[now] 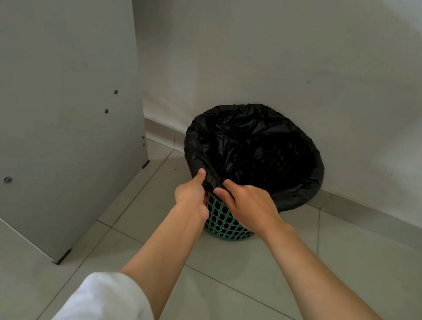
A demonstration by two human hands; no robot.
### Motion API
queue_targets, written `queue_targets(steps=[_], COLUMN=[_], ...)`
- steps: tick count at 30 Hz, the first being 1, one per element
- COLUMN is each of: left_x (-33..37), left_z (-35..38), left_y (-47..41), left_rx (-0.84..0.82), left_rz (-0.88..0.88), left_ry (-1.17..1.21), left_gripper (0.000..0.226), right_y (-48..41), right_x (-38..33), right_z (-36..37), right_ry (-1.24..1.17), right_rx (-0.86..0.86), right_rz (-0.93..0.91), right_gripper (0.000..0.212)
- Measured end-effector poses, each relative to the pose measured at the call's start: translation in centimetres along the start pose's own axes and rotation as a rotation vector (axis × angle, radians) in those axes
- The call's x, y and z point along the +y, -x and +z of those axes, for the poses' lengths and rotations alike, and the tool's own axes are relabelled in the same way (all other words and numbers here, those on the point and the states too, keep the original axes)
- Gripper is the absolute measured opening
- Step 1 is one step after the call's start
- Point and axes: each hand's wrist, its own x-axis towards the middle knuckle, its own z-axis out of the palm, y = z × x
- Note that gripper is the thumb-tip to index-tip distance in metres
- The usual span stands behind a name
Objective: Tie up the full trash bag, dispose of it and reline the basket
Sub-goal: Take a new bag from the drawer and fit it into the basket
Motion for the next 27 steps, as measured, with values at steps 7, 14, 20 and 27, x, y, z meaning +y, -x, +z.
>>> queue_targets(steps=[7,14,20,27], left_x=[-1.2,-0.1,-2.1,-3.9], left_z=[1.0,1.3,1.1,0.6], left_y=[0.3,0.7,0.9,2.3], left_rx=[0.035,-0.048,-0.097,-0.203], left_rz=[0.014,-0.091,-0.081,-0.09], left_ry=[0.01,-0.108,-0.034,0.05], left_gripper=[0.026,0.028,0.019,0.026], right_y=[1.0,1.7,2.5,3.5], right_x=[0.8,1.1,2.2,3.9], right_z=[-0.6,-1.8,-2.1,-2.2], right_ry=[-0.016,-0.02,0.064,0.149], right_rx=[-0.032,-0.059,-0.082,-0.086], right_rz=[-0.015,-0.041,-0.09,-0.134], right_gripper=[0.037,0.026,0.027,0.032])
